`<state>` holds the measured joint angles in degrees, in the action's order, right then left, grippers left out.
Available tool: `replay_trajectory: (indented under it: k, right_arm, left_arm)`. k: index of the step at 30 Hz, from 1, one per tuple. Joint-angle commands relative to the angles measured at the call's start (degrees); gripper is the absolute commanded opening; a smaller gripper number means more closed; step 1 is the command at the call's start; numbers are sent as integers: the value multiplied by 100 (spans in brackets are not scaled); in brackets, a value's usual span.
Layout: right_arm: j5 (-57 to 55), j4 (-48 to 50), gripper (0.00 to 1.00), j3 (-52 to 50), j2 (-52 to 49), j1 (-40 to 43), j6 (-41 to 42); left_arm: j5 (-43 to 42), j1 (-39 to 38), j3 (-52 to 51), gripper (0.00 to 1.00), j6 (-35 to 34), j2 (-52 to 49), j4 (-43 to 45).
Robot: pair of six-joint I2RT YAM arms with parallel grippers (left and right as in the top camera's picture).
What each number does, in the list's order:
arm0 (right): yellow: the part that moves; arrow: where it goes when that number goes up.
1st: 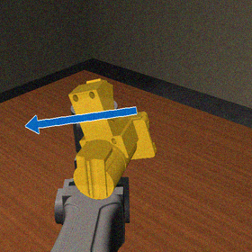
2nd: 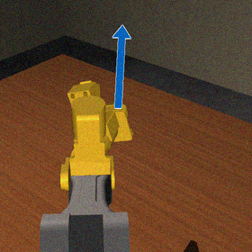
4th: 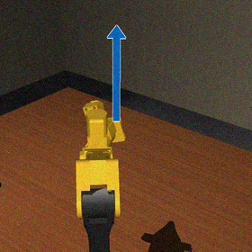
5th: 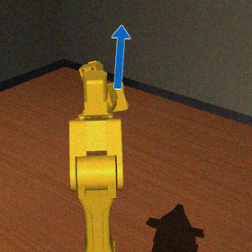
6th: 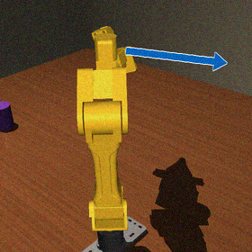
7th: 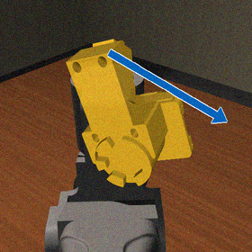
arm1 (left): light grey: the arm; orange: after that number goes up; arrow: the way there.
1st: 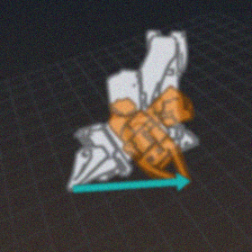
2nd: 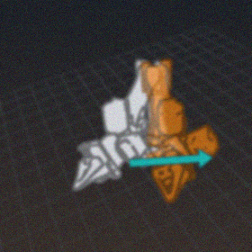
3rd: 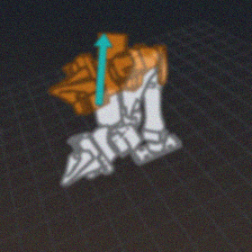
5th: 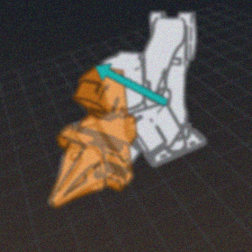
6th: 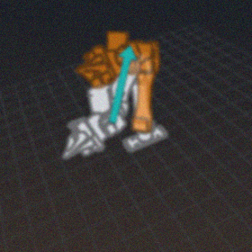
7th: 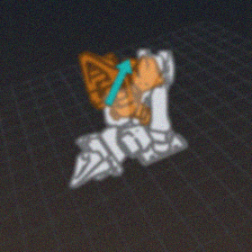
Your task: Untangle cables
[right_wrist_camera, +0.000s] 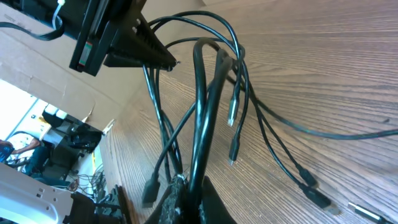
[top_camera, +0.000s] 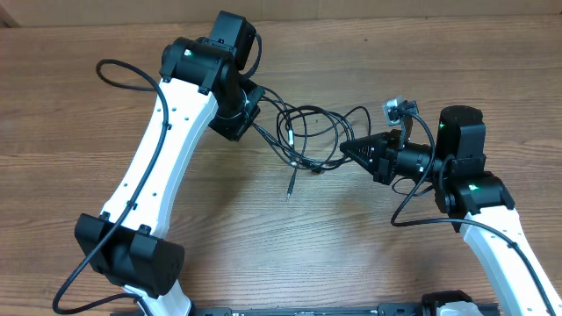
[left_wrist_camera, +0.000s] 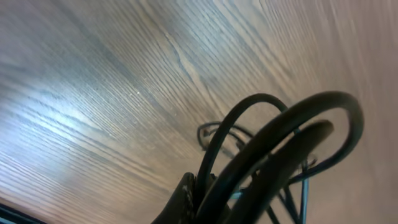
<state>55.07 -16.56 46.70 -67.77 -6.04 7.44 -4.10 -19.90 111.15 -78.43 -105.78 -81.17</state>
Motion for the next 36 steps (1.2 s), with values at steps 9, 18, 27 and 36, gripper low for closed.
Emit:
replay_trajectory:
  k: [9,18,27,36]
  right_arm:
    - [-2,-9,4,55,76,0,-46]
    - [-22,-7,4,57,76,0,-46]
    - [-107,-7,26,57,76,0,-44]
    - [-109,-7,100,57,76,0,-44]
  left_arm:
    - [1836,9,118,4,-1123,57,280]
    - [4199,9,118,4,-372,57,389]
    - [3239,-122,118,4,3915,57,1561]
    - [-1314,-632,223,4,7897,170,2400]
